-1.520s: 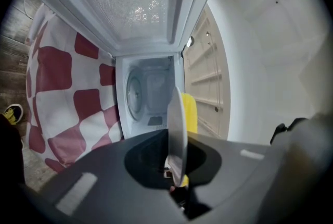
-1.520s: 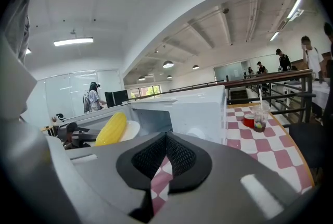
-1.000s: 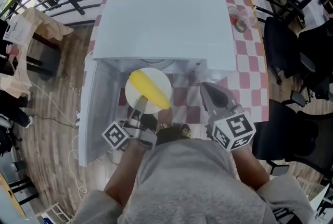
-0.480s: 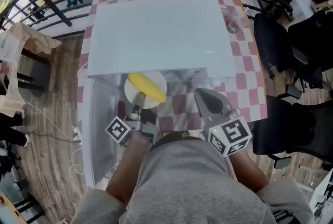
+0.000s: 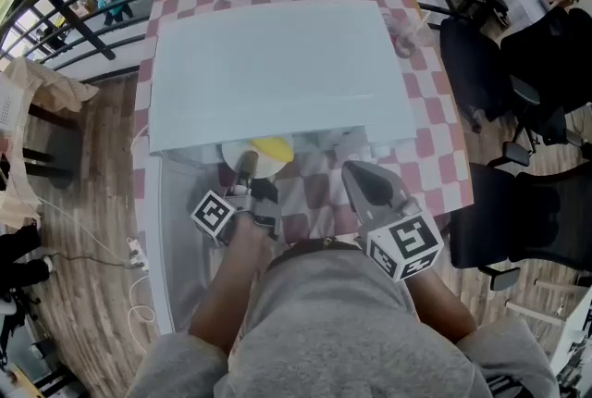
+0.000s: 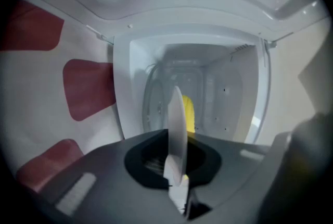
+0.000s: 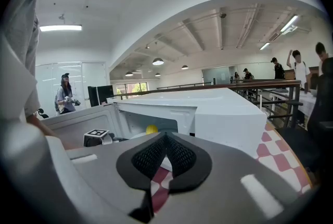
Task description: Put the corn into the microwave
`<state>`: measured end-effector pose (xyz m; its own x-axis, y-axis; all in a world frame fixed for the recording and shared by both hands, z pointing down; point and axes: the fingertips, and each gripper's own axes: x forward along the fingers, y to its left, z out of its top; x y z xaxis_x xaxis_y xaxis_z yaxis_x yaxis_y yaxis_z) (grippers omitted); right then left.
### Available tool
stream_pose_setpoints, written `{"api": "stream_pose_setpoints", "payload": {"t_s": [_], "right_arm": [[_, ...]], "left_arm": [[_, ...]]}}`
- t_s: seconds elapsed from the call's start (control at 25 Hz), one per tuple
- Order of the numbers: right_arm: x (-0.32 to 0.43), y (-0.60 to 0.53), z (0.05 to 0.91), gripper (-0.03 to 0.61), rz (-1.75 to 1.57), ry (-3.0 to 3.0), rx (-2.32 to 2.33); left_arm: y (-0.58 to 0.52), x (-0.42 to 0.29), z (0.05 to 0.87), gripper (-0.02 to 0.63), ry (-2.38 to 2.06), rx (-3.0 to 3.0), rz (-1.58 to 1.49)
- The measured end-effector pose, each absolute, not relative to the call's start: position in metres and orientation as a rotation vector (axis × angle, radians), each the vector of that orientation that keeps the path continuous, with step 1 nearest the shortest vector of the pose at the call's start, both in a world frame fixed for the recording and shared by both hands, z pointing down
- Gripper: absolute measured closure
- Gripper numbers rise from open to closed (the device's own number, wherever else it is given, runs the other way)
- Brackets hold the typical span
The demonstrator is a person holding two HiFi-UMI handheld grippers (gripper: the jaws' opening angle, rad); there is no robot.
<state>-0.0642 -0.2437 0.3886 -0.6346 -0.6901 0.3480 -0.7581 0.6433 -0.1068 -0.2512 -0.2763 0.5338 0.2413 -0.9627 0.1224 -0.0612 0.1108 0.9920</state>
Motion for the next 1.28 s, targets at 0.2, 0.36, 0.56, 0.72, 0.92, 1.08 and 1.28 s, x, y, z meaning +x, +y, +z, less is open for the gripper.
{"api": "stream_pose_setpoints", "payload": {"t_s": [0.2,0.36,0.56,0.72,0.92,1.08,1.28], "right_arm": [[-0.056,-0.246,0.389,0.580,0.348,-2.568,1.209],[-0.053,-0.246,0.388,0.580,0.348,-2.559,1.237],[-0.050,-0.247,0.389,0.580,0.353,-2.548,1.260],[-0.049,-0.249,0.388,0.580,0.350,-2.548,1.268],[-0.054,-0.250,0.388,0.580,0.350,-2.555,1.263],[-0.057,-0.251,0.389,0.580,0.353,-2.557,1.255],[-0.059,-0.250,0.389,0.580,0.355,-2.560,1.255]], "left_arm": [[-0.288,-0.254,0.542,0.598,-1.128,1.254,-0.901],[-0.294,-0.252,0.546,0.598,-1.130,1.233,-0.890],[-0.298,-0.251,0.545,0.598,-1.145,1.256,-0.863],[-0.294,-0.253,0.548,0.598,-1.160,1.243,-0.849],[-0.289,-0.260,0.550,0.598,-1.190,1.233,-0.841],[-0.290,-0.263,0.550,0.598,-1.209,1.227,-0.841],[-0.294,-0.265,0.547,0.598,-1.263,1.269,-0.786]]}}
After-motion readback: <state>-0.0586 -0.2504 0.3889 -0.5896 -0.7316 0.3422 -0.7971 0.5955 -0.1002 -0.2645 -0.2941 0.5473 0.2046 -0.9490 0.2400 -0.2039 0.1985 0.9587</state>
